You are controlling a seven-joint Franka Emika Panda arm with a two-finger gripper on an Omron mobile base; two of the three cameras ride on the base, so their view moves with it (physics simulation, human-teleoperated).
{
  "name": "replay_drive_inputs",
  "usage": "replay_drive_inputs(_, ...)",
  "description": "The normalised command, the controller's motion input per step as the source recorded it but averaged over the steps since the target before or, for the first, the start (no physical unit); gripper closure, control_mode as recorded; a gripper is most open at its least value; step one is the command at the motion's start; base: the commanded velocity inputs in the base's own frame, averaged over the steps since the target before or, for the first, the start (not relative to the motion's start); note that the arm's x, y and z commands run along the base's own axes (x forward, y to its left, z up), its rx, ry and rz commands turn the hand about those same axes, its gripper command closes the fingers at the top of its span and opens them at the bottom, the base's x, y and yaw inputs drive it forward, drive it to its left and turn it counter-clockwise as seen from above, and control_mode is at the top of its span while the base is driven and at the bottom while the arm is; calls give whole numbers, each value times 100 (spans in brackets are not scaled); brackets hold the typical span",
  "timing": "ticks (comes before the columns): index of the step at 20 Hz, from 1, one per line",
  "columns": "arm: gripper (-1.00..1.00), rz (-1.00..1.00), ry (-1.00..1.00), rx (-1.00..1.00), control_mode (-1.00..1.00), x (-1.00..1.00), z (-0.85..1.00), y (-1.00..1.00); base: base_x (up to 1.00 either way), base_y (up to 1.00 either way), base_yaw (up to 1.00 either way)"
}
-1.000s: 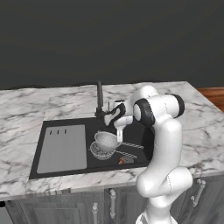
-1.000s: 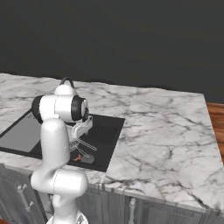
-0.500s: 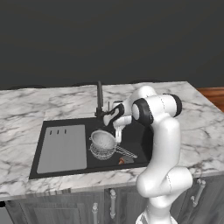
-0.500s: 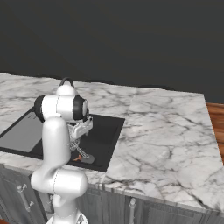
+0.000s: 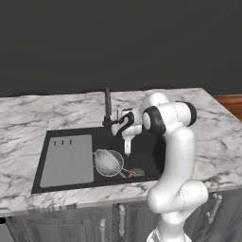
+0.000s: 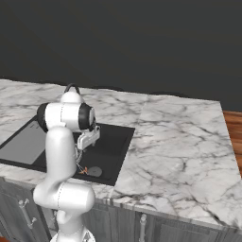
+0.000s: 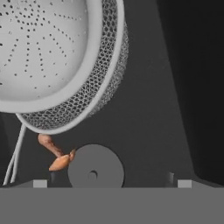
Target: Pick the strainer and strainer and place them in the sink. Then turn on the water.
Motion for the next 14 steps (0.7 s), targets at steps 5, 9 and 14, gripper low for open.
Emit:
replay_drive_inputs(5,-100,0,-3,0,-100,-20,50,0,0,0,0)
replay_drive_inputs(9,-100,0,-2,0,-100,-34,54,-5,0,0,0)
replay_drive_inputs(14,-100,0,0,0,-100,-37,61,-12,0,0,0)
